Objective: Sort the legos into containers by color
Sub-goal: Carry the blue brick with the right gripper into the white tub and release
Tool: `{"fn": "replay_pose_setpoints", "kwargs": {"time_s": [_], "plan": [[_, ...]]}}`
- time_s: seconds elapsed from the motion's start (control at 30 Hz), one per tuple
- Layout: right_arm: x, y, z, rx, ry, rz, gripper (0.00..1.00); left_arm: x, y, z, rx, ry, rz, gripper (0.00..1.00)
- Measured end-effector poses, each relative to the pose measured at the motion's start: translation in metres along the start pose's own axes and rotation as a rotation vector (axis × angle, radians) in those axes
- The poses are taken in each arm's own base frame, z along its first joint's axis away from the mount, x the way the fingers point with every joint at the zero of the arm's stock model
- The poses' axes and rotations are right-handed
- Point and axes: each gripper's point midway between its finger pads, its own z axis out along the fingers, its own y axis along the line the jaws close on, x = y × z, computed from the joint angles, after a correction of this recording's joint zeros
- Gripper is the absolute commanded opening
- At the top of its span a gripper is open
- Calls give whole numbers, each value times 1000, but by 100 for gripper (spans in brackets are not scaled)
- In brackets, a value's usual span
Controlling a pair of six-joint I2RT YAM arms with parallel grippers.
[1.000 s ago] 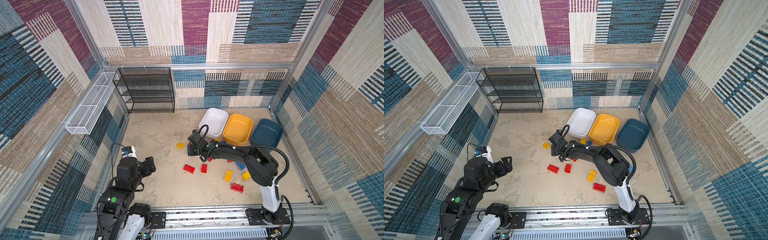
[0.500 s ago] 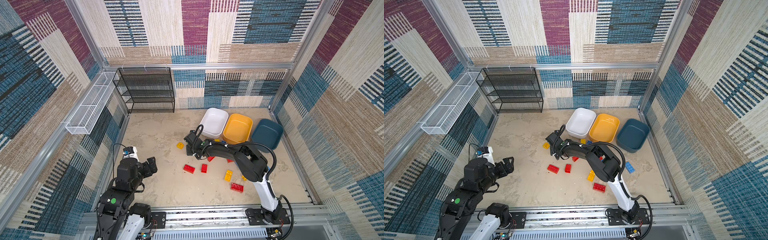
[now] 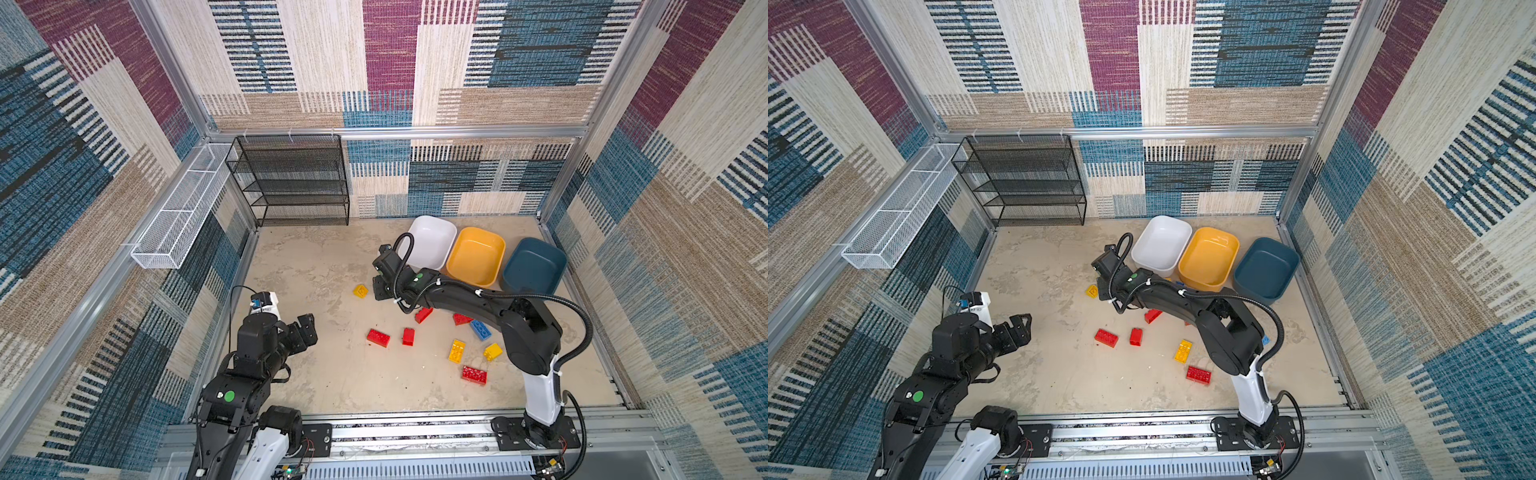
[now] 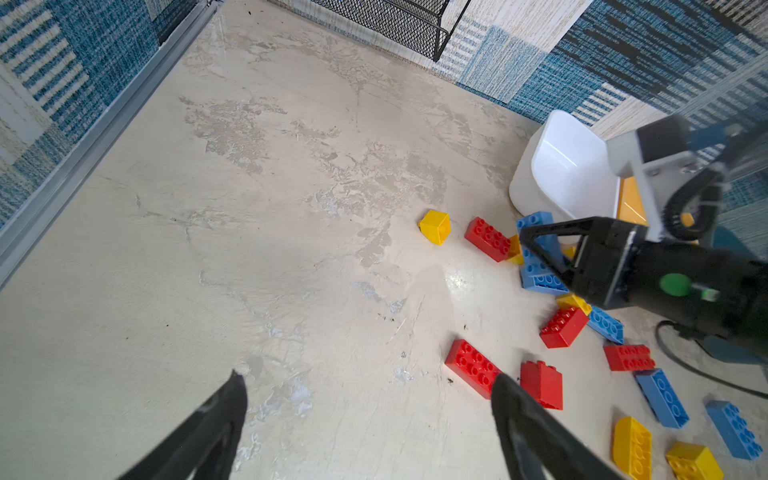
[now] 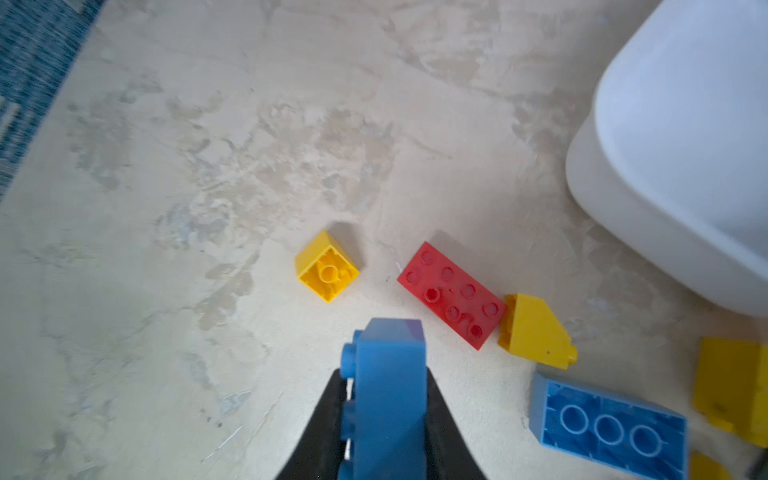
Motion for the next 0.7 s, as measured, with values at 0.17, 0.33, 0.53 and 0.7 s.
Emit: {"fn": "replay_pose_setpoints", "kwargs": {"time_s": [0.17, 0.33, 0.53, 0.7], "plan": [[-44, -16, -25, -46, -61, 16, 23, 2, -3, 3, 14, 15, 4, 92], [-74, -66, -25, -5, -97, 56, 22, 6, -6, 8, 26, 42, 5, 92], [-92, -122, 10, 57, -92, 99, 23, 7, -8, 12, 33, 55, 6, 90], [-92, -154, 47, 97, -55, 115, 23, 7, -12, 15, 47, 65, 6, 90]]}}
